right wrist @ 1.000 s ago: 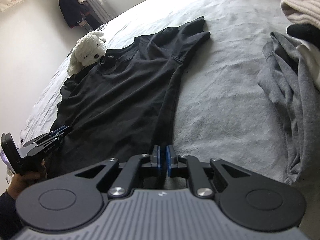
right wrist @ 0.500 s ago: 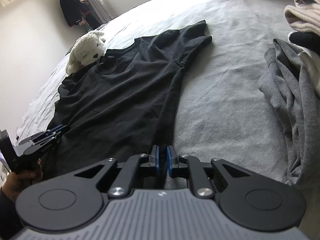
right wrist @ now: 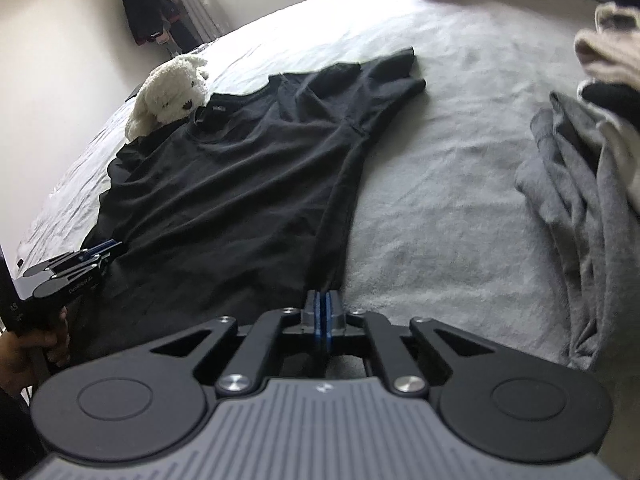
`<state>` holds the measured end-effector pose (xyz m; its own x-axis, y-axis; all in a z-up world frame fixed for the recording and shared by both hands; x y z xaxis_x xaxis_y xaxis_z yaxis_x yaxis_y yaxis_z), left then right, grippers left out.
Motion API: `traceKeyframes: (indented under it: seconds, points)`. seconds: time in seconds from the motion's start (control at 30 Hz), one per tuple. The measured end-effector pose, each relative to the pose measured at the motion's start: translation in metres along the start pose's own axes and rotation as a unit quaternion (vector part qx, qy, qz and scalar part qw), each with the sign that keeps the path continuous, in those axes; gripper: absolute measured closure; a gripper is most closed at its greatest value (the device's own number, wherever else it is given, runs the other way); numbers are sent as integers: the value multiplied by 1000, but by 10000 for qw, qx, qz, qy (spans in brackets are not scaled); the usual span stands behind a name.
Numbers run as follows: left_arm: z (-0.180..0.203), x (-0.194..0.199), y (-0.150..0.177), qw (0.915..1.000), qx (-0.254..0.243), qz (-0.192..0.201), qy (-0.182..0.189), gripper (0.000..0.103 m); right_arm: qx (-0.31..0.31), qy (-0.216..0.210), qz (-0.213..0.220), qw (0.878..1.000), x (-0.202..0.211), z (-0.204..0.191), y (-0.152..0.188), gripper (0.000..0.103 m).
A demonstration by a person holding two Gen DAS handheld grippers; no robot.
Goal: Fold clothes
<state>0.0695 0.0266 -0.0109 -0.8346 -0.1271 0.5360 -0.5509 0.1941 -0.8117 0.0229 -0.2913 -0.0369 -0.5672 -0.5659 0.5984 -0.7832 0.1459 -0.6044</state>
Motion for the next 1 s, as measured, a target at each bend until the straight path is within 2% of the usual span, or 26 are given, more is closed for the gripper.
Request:
traceKeyframes:
  seconds: [0.2, 0.67, 1.0]
  points:
    - [0, 0, 0, 10000, 1, 1, -2, 83, -61, -55, 70, 9999, 9, 4, -3, 100]
    - [-4, 1, 1, 9999, 97, -26, 15, 82, -391, -568, 294, 9972, 29, 14, -10, 101]
    - [-6, 1, 1, 9999, 137, -38, 17, 82, -415, -566, 228, 9973, 31, 20, -10, 101]
Point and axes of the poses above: each gripper's, at about its wrist camera, not at the fingertips, and x roughly against the way its jaws point, z to its right, y to its underside, the point moved 3 cm from there along -x, roughly the way its jaws point, and after that the axes turned 13 degrees about -y, right-handed, at the moved point
